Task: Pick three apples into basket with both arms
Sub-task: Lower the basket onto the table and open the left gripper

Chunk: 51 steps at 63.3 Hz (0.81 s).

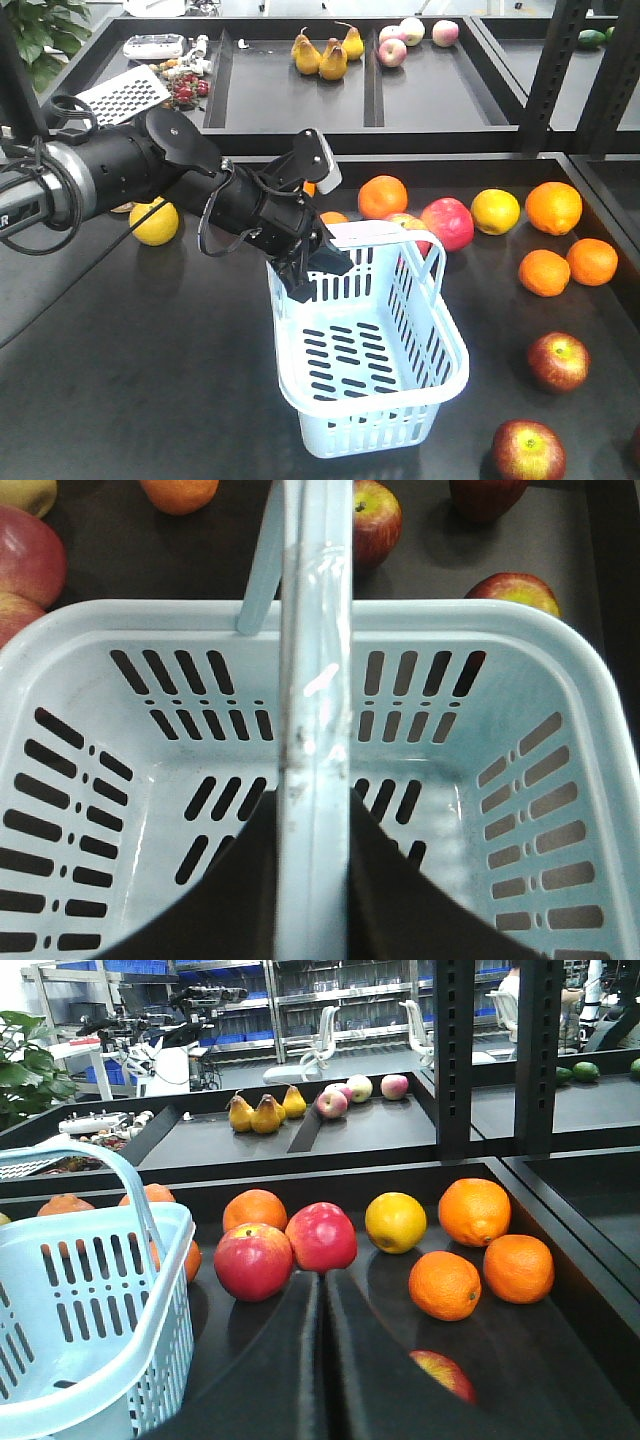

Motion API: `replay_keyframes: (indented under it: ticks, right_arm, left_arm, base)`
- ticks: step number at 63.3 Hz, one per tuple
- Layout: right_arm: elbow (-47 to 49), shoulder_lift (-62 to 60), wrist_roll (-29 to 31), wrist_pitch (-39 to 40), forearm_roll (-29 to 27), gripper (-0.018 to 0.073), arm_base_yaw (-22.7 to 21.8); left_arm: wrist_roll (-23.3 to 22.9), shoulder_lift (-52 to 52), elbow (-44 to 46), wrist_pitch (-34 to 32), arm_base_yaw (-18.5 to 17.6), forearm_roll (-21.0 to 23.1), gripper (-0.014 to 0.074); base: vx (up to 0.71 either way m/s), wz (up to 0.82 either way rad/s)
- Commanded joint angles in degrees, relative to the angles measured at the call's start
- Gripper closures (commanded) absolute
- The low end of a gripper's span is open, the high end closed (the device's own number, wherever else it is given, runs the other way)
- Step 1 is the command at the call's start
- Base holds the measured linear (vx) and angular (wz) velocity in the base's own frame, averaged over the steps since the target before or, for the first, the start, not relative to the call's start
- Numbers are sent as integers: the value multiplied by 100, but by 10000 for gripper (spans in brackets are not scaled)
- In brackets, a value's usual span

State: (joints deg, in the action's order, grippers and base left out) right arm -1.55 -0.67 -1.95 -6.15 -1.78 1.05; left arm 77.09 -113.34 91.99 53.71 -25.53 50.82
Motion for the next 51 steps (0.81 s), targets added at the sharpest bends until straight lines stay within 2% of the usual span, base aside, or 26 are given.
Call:
replay_keyframes:
  ticks: [1, 11, 17, 28, 33, 43, 51]
  right_arm:
    - [-85, -78, 46, 385, 64, 564, -41]
    - [-85, -78, 46, 385, 64, 564, -41]
    - [-85, -78, 46, 385, 64, 564, -41]
    - [-85, -78, 46, 385, 64, 564, -41]
    - [-85, -78, 46, 385, 64, 564, -41]
    - [-85, -78, 46, 385, 64, 564, -41]
    - [-85, -78, 46, 385, 64, 564, -41]
  left_arm:
    - [19, 344, 211, -110, -13, 337, 582]
    - [19, 344, 211, -110, -13, 343, 495]
    - [6, 344, 211, -103, -13, 372, 400]
    - [-61, 384, 211, -127, -13, 568, 167]
    - [-104, 474, 211, -127, -13, 647, 98]
    - [-154, 976, 211, -127, 6, 684, 84]
    - [-721, 1607, 211, -12, 6, 490, 139]
  base:
    - [0, 0]
    - [0, 0]
    - [0, 0]
    - [0, 0]
    - [0, 0]
    - [0, 0]
    - [0, 0]
